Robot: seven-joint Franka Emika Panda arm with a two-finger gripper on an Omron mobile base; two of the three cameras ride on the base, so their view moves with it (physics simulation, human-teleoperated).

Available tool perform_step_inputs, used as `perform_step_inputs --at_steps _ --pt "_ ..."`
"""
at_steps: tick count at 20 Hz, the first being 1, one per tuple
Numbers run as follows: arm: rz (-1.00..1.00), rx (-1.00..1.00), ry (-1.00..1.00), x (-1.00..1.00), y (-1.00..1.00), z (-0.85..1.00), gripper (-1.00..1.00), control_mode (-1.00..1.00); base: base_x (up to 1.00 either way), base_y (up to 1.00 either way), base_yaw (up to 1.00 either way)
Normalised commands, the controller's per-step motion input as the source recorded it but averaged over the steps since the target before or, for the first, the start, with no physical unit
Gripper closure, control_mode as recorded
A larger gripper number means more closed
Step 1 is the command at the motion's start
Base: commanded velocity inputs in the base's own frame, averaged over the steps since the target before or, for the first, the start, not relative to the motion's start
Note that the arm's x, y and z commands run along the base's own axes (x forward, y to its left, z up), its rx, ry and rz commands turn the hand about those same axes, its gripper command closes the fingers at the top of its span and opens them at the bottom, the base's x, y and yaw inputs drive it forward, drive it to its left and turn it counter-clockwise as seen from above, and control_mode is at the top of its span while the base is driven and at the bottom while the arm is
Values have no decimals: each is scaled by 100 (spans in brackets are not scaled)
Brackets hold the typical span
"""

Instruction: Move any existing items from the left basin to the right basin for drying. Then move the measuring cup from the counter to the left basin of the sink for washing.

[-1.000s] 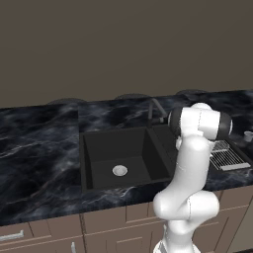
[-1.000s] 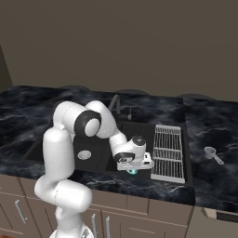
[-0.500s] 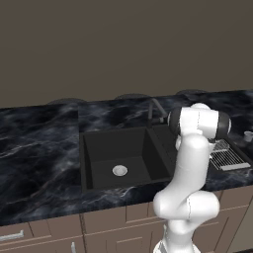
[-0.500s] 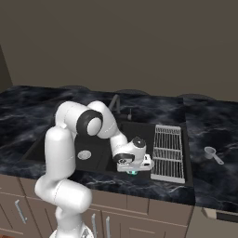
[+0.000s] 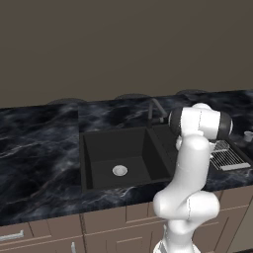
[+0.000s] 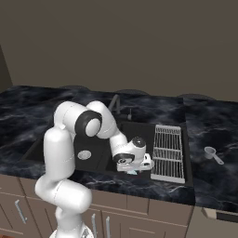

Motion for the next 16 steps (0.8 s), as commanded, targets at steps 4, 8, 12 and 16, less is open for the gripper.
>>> perform_step_inputs --at_steps 4,8,12,16 --pt "0 0 0 -1 0 36 -100 -100 0 0 0" --pt "0 0 0 0 0 49 -100 -100 0 0 0" --pt "0 0 0 0 1 53 -100 -100 0 0 0" --pt "0 0 0 0 1 58 -100 -100 0 0 0"
